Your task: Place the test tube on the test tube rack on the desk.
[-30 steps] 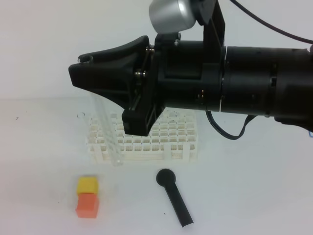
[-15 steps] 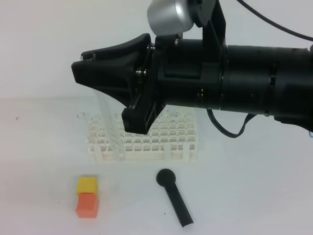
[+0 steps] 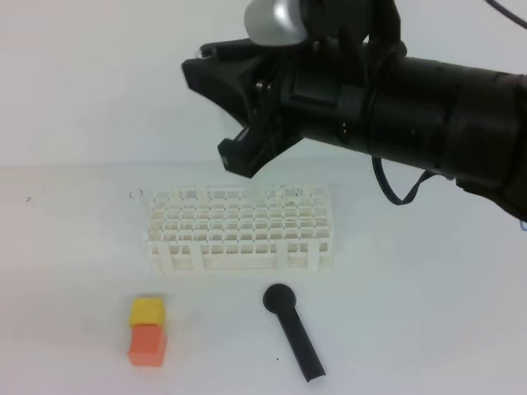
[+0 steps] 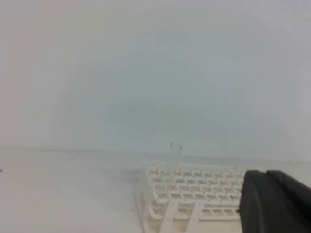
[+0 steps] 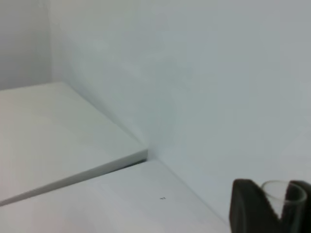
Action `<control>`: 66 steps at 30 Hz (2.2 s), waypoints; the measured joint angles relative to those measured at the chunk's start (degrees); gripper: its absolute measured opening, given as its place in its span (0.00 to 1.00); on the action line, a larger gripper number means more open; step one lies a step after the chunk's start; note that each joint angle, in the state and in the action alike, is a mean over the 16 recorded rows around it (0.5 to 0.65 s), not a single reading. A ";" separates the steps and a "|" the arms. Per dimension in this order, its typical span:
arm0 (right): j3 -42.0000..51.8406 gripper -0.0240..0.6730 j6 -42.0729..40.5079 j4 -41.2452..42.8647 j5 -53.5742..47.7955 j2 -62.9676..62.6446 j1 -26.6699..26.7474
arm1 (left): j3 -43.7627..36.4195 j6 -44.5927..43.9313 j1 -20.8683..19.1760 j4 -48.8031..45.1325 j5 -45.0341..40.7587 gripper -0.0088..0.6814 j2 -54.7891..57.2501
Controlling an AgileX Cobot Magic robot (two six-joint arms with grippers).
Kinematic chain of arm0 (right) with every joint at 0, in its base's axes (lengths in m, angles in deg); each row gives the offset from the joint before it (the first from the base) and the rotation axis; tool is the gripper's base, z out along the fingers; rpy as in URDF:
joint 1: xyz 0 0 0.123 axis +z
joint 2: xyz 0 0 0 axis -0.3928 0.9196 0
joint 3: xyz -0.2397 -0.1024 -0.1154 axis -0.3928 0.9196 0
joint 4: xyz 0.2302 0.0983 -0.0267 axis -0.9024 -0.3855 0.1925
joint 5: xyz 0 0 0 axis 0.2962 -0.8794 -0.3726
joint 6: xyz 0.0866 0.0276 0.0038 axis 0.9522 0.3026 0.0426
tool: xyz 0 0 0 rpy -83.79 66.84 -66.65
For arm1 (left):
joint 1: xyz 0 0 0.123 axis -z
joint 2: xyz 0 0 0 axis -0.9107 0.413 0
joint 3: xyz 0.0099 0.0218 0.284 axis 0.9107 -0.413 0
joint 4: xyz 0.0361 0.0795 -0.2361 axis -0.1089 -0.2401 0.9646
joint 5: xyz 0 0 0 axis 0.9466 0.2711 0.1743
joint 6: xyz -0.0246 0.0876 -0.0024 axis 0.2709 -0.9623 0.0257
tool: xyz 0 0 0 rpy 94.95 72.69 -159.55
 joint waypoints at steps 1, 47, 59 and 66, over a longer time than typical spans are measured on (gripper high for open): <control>0.00 0.22 -0.43 -0.10 1.01 0.05 0.00 | 0.00 0.00 -0.01 -0.02 0.00 0.01 0.00; -13.81 0.22 85.75 73.31 52.18 37.47 7.99 | 0.00 0.00 -0.09 -0.58 -0.47 0.01 0.00; -15.85 0.22 83.80 73.20 52.41 40.55 8.13 | 0.00 0.00 -0.09 -0.58 -0.47 0.01 0.00; -15.91 0.22 83.61 73.06 52.75 41.53 8.13 | 0.00 0.00 -0.09 -0.58 -0.47 0.01 0.00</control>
